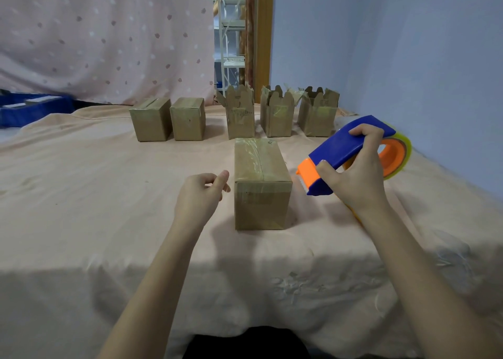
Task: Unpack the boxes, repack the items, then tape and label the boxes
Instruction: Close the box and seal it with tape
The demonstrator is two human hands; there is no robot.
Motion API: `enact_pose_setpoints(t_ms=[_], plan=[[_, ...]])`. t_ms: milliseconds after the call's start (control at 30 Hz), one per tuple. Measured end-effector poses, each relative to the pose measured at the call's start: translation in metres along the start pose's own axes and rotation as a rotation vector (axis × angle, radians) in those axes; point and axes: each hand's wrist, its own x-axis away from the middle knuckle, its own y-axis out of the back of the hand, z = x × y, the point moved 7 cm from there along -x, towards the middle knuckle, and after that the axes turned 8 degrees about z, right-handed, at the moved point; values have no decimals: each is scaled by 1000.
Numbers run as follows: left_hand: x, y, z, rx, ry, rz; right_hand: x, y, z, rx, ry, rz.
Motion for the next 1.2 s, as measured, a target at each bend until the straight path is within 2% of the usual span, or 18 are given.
enact_pose_setpoints(t_ms=[167, 300, 367, 500, 600, 667, 733, 833, 900, 1000, 1067, 1133, 1200], plan=[[7, -12, 7, 54, 18, -74, 1, -5, 0, 22, -7, 19], [13, -22, 5, -26, 44, -135, 3, -12, 2, 50, -9, 37], [13, -31, 11, -71, 68, -114, 4, -14, 3, 66, -3, 35], [9, -49, 27, 106, 124, -4, 5, -15, 3, 65, -8, 41], [15, -56, 34, 157, 180, 11, 5, -14, 1, 50, -14, 32], [24, -49, 33, 155, 136, -82, 5, -12, 0, 53, -13, 13], [41, -42, 24, 278, 9, -157, 5, -11, -1, 53, -15, 4], [64, -61, -5, 388, -214, -24, 4, -13, -3, 29, -15, 6], [71, -81, -7, 348, -241, 54, 3, -15, -3, 20, -11, 7], [68, -85, 5, 223, -149, 72, 3, -15, -4, 14, -16, 2], [63, -70, 7, 91, -115, 28, 3, -14, -5, 3, -26, 2], [61, -47, -16, -152, -269, -111, 4, -14, -5, -5, -30, 8], [62, -41, -51, -510, -565, -227, 3, -14, -5, -8, -36, 13]])
